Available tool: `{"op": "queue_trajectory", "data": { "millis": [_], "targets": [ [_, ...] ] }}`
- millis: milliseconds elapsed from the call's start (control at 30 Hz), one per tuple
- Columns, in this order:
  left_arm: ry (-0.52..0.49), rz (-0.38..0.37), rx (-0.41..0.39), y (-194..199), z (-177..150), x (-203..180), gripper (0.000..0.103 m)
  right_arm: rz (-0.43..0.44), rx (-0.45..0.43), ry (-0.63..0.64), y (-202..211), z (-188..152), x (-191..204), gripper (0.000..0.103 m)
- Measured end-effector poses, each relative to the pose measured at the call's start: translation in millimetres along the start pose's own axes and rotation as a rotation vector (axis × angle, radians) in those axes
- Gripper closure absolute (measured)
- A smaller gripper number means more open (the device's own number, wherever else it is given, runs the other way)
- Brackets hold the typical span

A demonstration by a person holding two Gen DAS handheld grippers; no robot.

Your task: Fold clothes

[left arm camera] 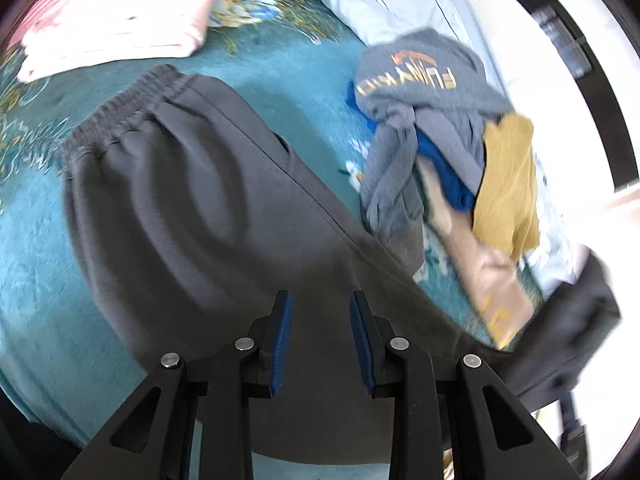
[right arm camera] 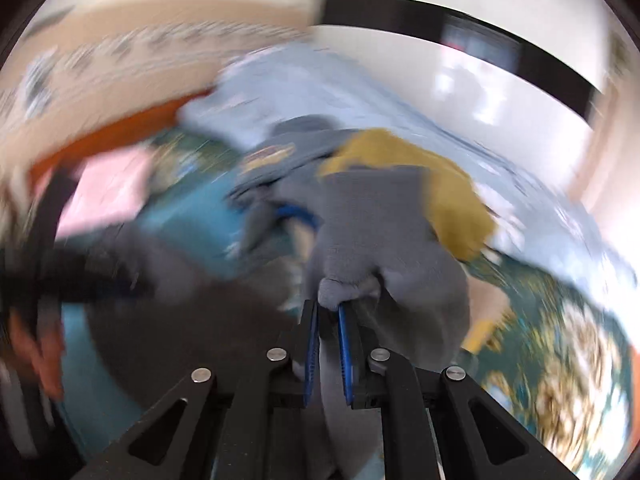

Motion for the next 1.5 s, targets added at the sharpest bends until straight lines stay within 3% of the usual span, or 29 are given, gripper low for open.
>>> {"op": "queue_trajectory", "data": {
  "millis": [133,300,400,567,633,700,767,900,1000,1067,1133,1167,1267,1367,1500],
  "targets": [
    [0.08,-0.001,-0.045,14.9,2.2,17.2,0.073,0.064,0.098,0.1,-24.6,-35.4,36.0,0.094],
    [0.137,0.006,-0.047,18.9,0.8,31.6,0.073,0.125,0.232,0.165,-50.3,-76.9,58.3,0.095],
    [0.154,0.001,-0.047,18.3,1.2,34.4,0.073,0.116,0.22,0.154,-50.2,-77.8,52.0,0.096],
    [0.138,-0.014,-0.039,9.5,3.1,26.3,0.073,0.121,0.225,0.018,-70.9,-49.4,31.7,0.093],
    [0.128,-0.022,-0.03,5.3,3.3,22.6,0.073,0.13,0.245,0.001,-84.9,-36.1,33.0,0.084],
    [0.138,-0.015,-0.021,1.6,2.8,24.3,0.073,0.161,0.26,0.028,-100.1,-24.0,42.2,0.064],
    [0.164,-0.016,-0.016,-2.5,2.5,28.2,0.073,0.193,0.28,0.061,-114.2,-13.0,52.0,0.056],
    [0.183,-0.014,-0.01,-9.7,3.5,31.4,0.073,0.213,0.358,0.193,-149.1,-2.3,74.7,0.051],
    [0.189,-0.015,0.001,-17.0,4.4,32.0,0.073,0.202,0.447,0.281,-173.4,-13.1,84.1,0.051],
    [0.198,-0.016,0.012,-22.0,4.5,33.0,0.073,0.192,0.497,0.313,-185.9,-22.6,87.2,0.054],
    [0.205,-0.016,0.017,-24.8,5.3,33.4,0.073,0.185,0.515,0.327,-188.3,-29.2,87.4,0.078],
    [0.208,-0.018,0.018,-26.1,6.0,33.3,0.073,0.195,0.515,0.331,-185.7,-30.6,86.4,0.094],
    [0.215,-0.033,0.022,-29.1,7.1,31.8,0.073,0.272,0.51,0.306,-168.9,-28.2,81.9,0.097],
    [0.211,-0.05,0.024,-31.5,9.1,27.1,0.073,0.349,0.45,0.231,-142.6,-3.7,70.2,0.097],
    [0.198,-0.068,0.022,-33.1,12.3,21.0,0.073,0.312,0.347,0.084,-143.3,39.4,41.2,0.097]
  ]
}}
Point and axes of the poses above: each gripper's, at about its wrist camera, not at the fingertips, and y roughly against the way its jaws point, x to its left, z to its top, the point moved 8 cm from there along -y, roughly the way its jaws point, and after that the axes turned 14 degrees about -y, right-handed, at the moved point
